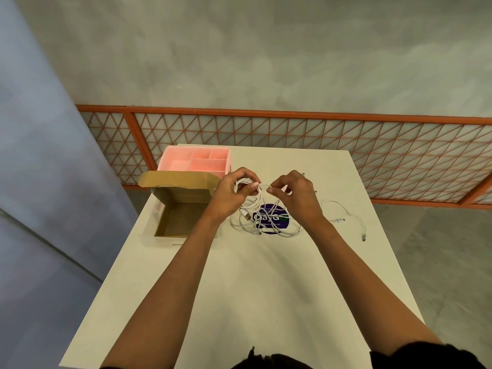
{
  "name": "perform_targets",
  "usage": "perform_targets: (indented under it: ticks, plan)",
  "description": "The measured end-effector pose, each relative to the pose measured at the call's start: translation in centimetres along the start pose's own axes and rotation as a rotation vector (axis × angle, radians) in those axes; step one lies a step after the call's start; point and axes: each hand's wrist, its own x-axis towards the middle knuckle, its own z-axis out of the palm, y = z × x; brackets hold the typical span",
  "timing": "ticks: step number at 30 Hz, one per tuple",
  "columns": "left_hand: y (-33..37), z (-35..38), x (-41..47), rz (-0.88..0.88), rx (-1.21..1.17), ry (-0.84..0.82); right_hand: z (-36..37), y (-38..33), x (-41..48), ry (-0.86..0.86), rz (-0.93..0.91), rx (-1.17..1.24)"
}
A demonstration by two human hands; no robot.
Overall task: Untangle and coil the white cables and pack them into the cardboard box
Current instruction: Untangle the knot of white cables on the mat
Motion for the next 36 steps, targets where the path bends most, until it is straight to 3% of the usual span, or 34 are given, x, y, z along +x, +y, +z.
perform_targets:
  ticks: [3, 7, 11, 16, 24, 36]
  plan:
    - [0.3, 0.2, 0.0, 0.0, -0.007, -0.017, 0.1, -0.6, 0.0, -0.004, 0.071, 0.157]
    - [0.3, 0.4, 0.1, 0.037, -0.016, -0.05, 0.8, -0.9, -0.3, 0.002, 0.296, 0.54]
    - [0.1, 0.1, 0.0, 0.028, -0.03, -0.02, 0.9, -1.3, -0.2, -0.099, 0.473, 0.738]
    - [0.0, -0.1, 0.0, 0.045, 0.047, -0.004, 0.7, -1.1, -0.4, -0.269, 0.516, 0.909]
    - [-0.4, -0.5, -0.2, 0.065, 0.231, -0.013, -0.1, -2.0, -1.0, -0.503, 0.403, 0.72]
    - [-0.7, 0.0, -0.5, 0.056, 0.23, 0.036, -0.1, -1.8, -1.0, -0.555, 0.199, 0.467]
